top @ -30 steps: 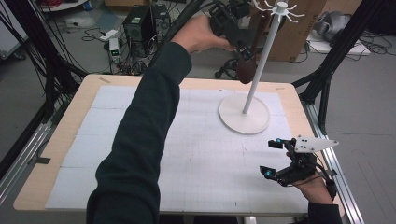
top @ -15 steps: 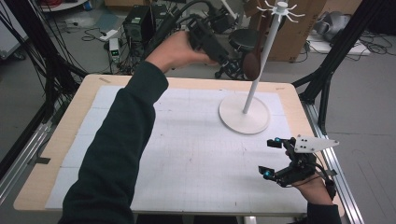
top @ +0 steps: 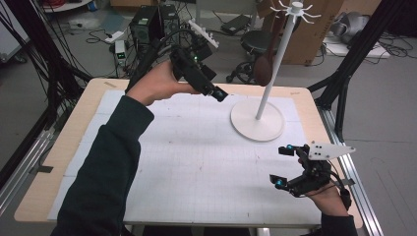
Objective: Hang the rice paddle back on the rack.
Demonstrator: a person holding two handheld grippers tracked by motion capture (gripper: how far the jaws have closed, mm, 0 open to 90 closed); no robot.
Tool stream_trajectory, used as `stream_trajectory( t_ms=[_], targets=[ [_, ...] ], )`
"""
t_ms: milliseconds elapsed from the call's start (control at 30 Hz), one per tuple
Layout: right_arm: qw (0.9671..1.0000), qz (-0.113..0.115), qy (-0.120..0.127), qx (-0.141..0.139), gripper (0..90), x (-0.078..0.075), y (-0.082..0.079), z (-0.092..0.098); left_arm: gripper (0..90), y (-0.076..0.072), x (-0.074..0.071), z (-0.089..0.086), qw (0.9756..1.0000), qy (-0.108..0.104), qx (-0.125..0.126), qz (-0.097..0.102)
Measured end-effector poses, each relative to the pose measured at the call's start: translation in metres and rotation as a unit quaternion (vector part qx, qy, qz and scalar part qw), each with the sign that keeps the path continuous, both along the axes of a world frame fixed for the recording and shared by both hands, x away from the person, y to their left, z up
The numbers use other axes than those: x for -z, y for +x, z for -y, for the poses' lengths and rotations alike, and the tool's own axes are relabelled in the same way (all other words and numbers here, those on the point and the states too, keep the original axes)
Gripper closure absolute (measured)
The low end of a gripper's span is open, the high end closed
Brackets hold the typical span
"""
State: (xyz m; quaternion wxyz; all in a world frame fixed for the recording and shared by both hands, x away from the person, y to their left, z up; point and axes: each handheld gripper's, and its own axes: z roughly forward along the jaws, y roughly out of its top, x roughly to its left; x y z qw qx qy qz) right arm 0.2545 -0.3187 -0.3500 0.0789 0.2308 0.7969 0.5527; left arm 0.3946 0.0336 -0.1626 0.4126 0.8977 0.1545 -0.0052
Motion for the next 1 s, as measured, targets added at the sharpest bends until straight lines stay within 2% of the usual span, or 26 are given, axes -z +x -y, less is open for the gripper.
stream_trajectory(
  t_ms=[67, 133, 267, 400, 567, 833, 867, 933, 1000],
  targets=[
    [1.0000, 0.000, 0.001, 0.002, 0.4, 0.000, 0.000, 0.000, 5.7, -0.006, 0.003, -0.004, 1.0000, 0.001, 0.000, 0.007],
    [1.0000, 0.000, 0.003, 0.001, 0.4, -0.001, -0.001, -0.001, 2.4, -0.010, 0.008, -0.007, 1.0000, -0.001, 0.007, 0.006],
    [0.9999, -0.001, 0.012, 0.002, 0.4, -0.002, -0.001, 0.000, 1.6, -0.019, 0.021, -0.015, 0.9999, -0.001, 0.011, 0.005],
    [0.9998, 0.000, 0.021, 0.000, 0.4, -0.004, -0.002, 0.000, 1.6, -0.027, 0.035, -0.026, 0.9997, -0.016, 0.017, -0.006],
    [0.9997, 0.002, 0.022, -0.008, 0.4, -0.005, -0.002, -0.003, 1.6, -0.032, 0.053, -0.042, 0.9996, -0.016, 0.018, -0.016],
    [0.9995, 0.002, 0.022, -0.023, 0.4, -0.009, -0.003, -0.008, 1.6, -0.047, 0.084, -0.070, 0.9988, -0.040, 0.005, -0.028],
    [0.9995, 0.004, 0.021, -0.024, 0.4, -0.009, -0.002, -0.009, 1.6, -0.048, 0.086, -0.074, 0.9989, -0.038, 0.007, -0.027],
    [0.9994, 0.002, 0.021, -0.027, 0.4, -0.010, -0.002, -0.011, 1.6, -0.053, 0.091, -0.082, 0.9983, -0.050, 0.001, -0.028],
    [0.9994, 0.003, 0.019, -0.030, 0.4, -0.010, -0.002, -0.014, 1.6, -0.056, 0.094, -0.090, 0.9983, -0.052, -0.003, -0.025]
  ],
)
